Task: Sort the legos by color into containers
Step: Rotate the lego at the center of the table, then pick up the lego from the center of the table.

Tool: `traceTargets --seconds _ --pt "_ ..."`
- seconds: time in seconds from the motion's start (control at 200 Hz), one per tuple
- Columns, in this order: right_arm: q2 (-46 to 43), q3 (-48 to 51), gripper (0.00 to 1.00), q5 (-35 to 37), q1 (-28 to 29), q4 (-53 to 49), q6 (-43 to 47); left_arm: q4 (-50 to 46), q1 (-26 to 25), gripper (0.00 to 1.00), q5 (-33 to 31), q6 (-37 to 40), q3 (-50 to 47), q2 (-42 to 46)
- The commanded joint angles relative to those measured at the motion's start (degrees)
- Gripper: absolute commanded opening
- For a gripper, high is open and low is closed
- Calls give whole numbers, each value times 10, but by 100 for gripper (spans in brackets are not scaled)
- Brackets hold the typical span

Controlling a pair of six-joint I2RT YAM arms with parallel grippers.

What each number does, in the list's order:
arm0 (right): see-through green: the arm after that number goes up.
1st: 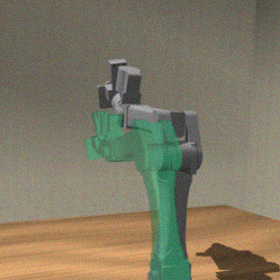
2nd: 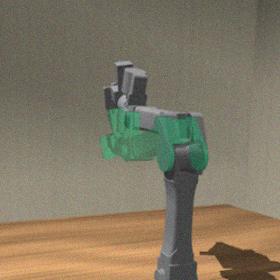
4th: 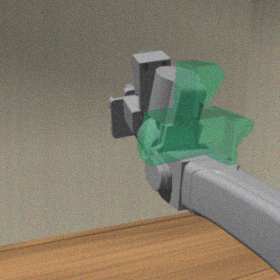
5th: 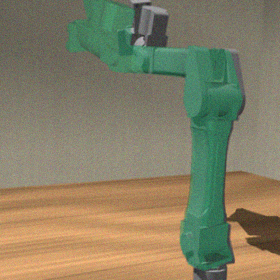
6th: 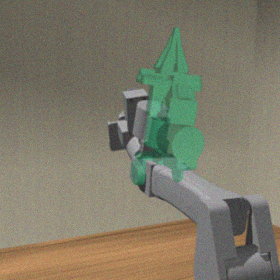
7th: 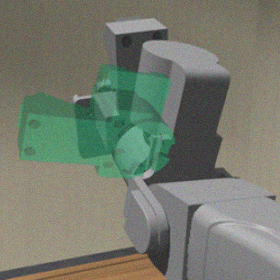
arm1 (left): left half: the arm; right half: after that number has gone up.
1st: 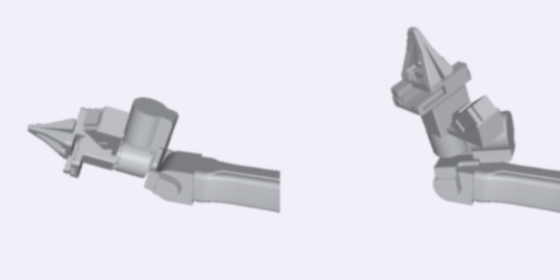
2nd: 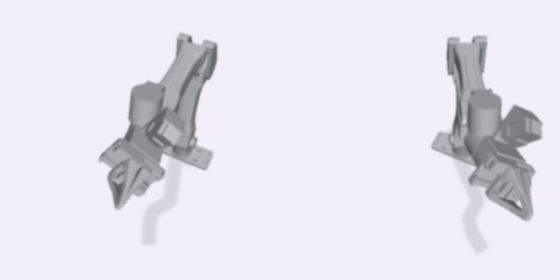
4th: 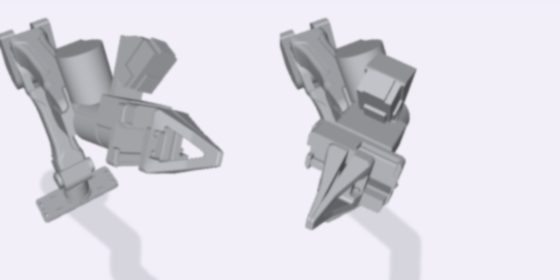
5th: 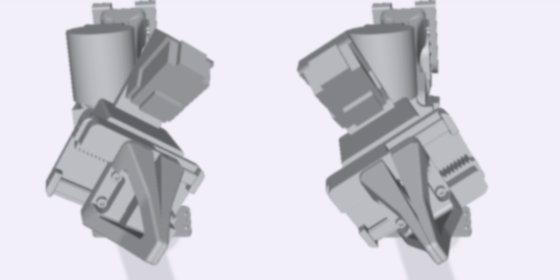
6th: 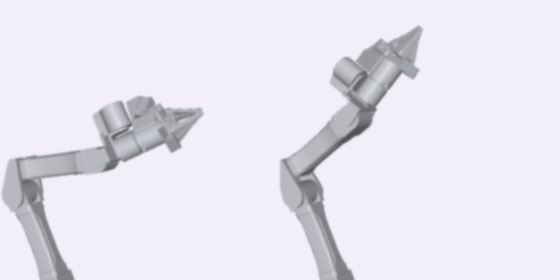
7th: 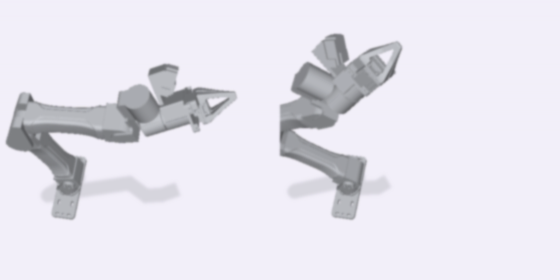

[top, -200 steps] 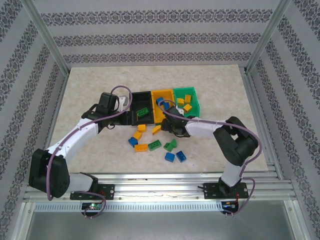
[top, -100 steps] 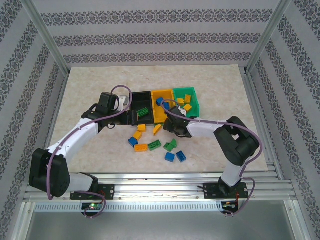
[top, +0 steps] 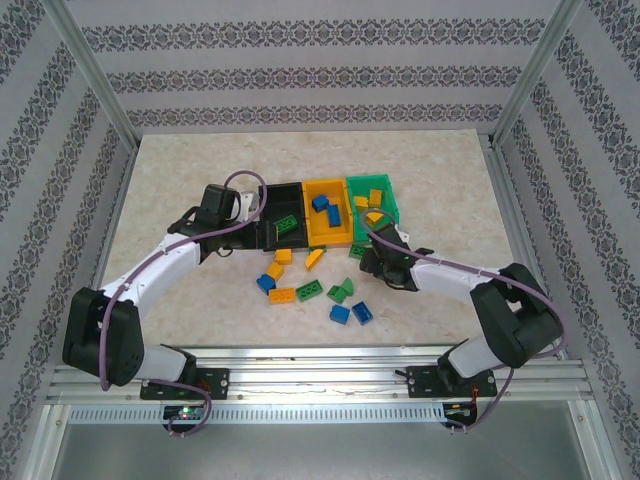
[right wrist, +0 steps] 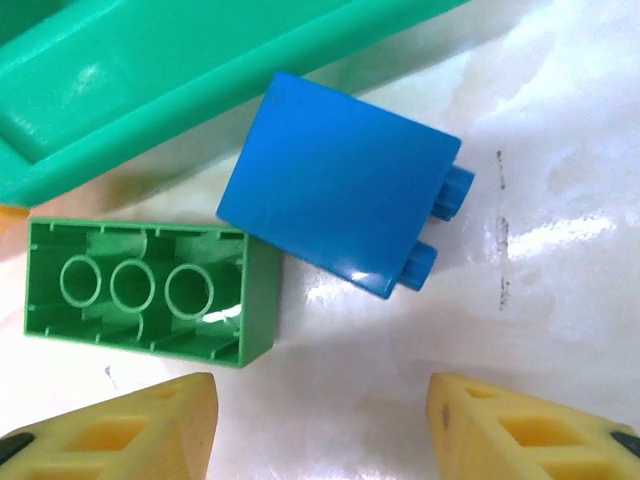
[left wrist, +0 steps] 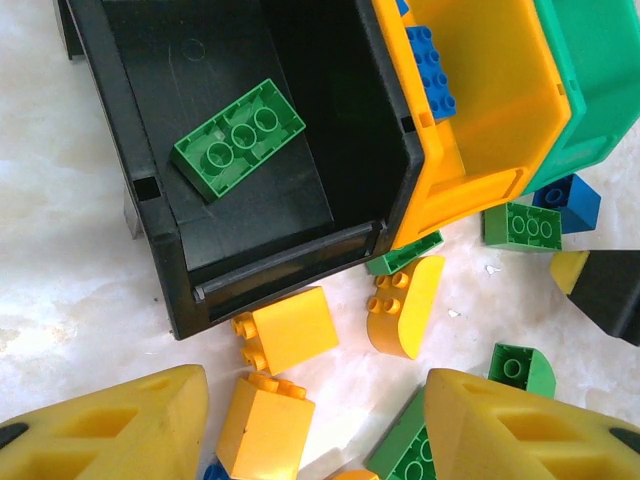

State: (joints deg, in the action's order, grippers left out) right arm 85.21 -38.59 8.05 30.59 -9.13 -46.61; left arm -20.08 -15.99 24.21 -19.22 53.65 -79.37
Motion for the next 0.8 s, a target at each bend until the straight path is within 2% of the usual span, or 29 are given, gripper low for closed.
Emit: traceTargets --seconds 0.0,0.175,0.36,0.385,0.45,0.64,0.794 --pt "1 -33 61 -12 8 -24 57 23 7 59 15 -13 10 -5" --pt "57 -90 63 -81 -4 -40 137 19 7 59 10 -13 8 5" --pt "100 -122 69 -92 -14 -72 137 12 7 59 0 -12 3 15" --pt "101 -124 78 -82 -14 -77 135 11 6 59 0 -13 2 16" --pt "106 -133 84 -65 -13 -89 133 10 7 59 -1 -14 1 17" --pt "135 -168 85 -52 -7 -91 122 9 7 59 2 -15 5 14" --pt "164 -197 80 -18 3 -110 119 1 7 59 -1 -11 12 16"
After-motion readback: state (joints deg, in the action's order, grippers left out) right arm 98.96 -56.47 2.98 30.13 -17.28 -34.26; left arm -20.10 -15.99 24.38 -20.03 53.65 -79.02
